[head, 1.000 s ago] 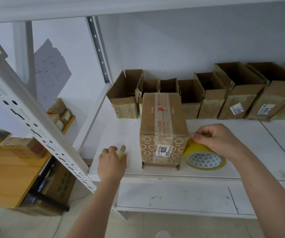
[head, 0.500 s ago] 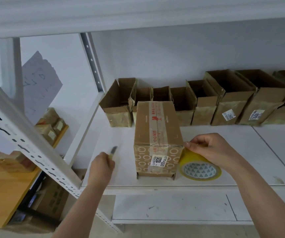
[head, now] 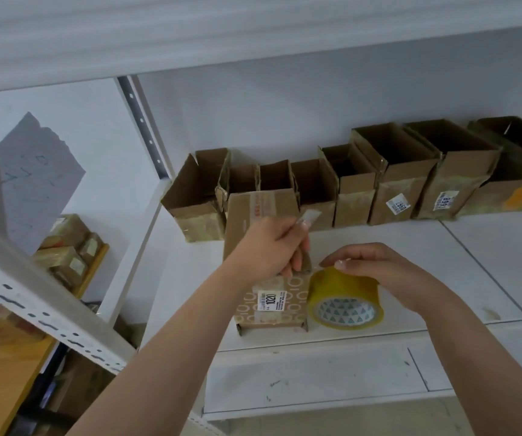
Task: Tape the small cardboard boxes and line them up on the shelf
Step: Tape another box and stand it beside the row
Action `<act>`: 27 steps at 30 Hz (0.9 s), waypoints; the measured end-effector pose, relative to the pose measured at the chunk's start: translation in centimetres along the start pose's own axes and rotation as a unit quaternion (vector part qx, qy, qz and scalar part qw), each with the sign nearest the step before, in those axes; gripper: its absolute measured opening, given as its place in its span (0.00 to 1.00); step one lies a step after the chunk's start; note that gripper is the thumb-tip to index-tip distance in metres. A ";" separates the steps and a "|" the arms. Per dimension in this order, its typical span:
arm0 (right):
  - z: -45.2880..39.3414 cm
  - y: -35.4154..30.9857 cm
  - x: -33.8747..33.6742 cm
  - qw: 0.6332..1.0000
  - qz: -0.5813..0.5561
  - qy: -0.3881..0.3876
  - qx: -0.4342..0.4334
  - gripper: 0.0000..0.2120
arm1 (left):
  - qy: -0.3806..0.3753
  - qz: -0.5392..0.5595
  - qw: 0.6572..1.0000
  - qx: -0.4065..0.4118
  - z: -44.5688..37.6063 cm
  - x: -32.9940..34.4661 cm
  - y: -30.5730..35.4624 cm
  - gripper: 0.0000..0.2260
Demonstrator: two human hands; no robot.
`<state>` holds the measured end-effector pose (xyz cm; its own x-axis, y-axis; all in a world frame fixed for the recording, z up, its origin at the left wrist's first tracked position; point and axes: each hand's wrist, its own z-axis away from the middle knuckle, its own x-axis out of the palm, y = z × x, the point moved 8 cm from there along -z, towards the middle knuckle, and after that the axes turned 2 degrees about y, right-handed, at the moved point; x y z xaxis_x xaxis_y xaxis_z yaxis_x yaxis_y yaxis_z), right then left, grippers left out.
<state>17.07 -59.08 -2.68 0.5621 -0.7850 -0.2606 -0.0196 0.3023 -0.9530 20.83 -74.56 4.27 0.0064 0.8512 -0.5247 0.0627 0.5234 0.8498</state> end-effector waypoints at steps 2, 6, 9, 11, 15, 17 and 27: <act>0.3 0.4 0.0 1.000 -0.008 -0.015 0.000 0.11 | 0.022 0.016 1.000 0.001 -0.1 -0.3 -0.8 0.17; 0.3 0.6 0.1 0.999 -0.029 0.000 -0.014 0.11 | 0.040 0.019 0.999 0.024 -0.2 -0.6 -0.7 0.18; 0.1 0.6 -0.2 1.000 -0.018 0.009 -0.014 0.08 | 0.044 0.015 0.998 0.033 0.0 -0.7 -0.8 0.18; -0.2 1.0 -0.1 1.000 0.023 0.013 -0.002 0.06 | 0.045 0.012 0.998 0.038 0.1 -0.8 -0.8 0.18; -0.6 2.6 0.9 0.994 0.104 0.020 0.030 0.05 | 0.034 0.002 0.999 0.037 0.1 -0.7 -0.7 0.18; -0.5 2.5 0.5 0.995 0.087 0.037 0.014 0.05 | 0.015 -0.014 0.999 0.028 0.1 -0.5 -0.7 0.19; 1.1 2.2 -1.4 0.996 0.049 0.074 0.023 0.06 | -0.204 -0.334 0.920 0.003 0.0 2.5 1.6 0.21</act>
<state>17.16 -56.73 -4.19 0.4307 -0.8208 -0.3751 -0.0281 0.4032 -0.9147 20.92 -71.64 4.32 0.3391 0.2527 -0.9062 0.1938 0.9238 0.3302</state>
